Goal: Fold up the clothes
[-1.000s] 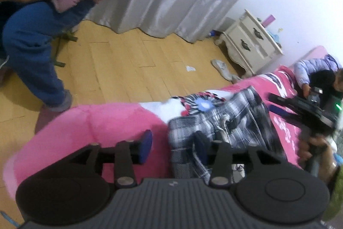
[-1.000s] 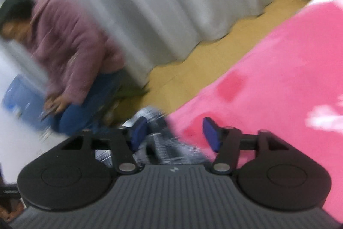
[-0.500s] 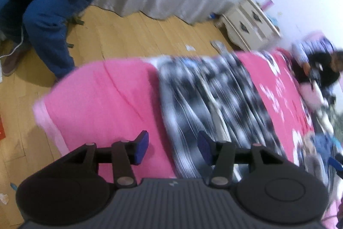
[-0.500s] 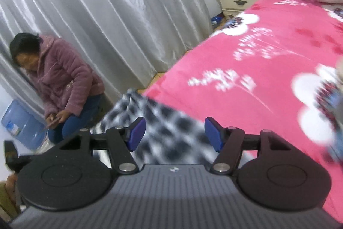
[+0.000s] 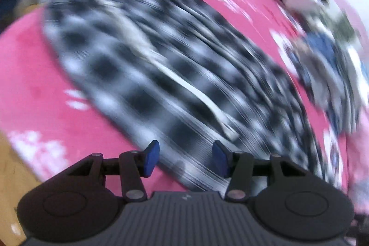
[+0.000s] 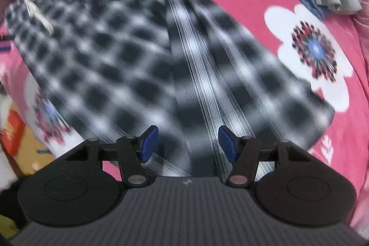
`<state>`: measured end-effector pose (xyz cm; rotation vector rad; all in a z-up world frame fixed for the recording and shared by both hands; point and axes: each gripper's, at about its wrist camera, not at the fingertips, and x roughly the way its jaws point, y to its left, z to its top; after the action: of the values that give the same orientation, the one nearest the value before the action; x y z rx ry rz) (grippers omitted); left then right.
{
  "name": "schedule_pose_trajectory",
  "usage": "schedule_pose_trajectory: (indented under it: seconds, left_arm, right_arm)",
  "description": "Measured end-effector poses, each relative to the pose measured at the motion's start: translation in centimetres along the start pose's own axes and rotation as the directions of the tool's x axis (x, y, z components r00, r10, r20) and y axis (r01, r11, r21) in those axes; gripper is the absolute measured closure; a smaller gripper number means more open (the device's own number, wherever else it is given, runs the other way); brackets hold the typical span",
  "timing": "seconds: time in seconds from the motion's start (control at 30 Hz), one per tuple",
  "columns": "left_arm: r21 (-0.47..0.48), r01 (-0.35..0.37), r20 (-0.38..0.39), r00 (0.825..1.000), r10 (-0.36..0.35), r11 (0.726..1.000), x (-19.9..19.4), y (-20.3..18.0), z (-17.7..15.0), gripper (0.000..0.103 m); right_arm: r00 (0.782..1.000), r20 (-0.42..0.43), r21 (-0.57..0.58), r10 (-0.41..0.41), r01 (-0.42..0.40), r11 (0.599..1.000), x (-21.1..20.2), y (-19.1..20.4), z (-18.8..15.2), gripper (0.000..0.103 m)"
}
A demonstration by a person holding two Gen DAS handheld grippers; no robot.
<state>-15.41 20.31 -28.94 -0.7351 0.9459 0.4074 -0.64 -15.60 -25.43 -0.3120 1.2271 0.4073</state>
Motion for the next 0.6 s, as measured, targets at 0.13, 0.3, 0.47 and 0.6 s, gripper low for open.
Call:
schedule_pose_trajectory:
  seconds: [0.13, 0.3, 0.47, 0.6]
  left_arm:
    - [0.177, 0.047, -0.078, 0.996, -0.034, 0.983, 2.4, -4.9, -1.9, 0.052]
    - [0.321, 0.085, -0.143, 0.989, -0.041, 0.943, 3.9, -9.1, -5.2, 0.052]
    - [0.395, 0.05, -0.153, 0.988, 0.012, 0.917, 4.7, -10.9, -7.5, 0.054]
    - [0.39, 0.025, -0.158, 0.987, 0.04, 0.92, 4.7, -10.7, -8.3, 0.056]
  right_arm:
    - [0.998, 0.006, -0.013, -0.069, 0.069, 0.998, 3.0, 0.1, -1.4, 0.047]
    - [0.996, -0.003, 0.057, -0.093, 0.093, 0.994, 4.8, -2.2, -2.1, 0.099]
    - [0.983, 0.109, 0.127, -0.146, 0.132, 0.983, -0.1, -5.7, 0.1, 0.1]
    - [0.938, 0.248, 0.045, -0.243, 0.239, 0.97, -2.9, -10.8, 7.1, 0.1]
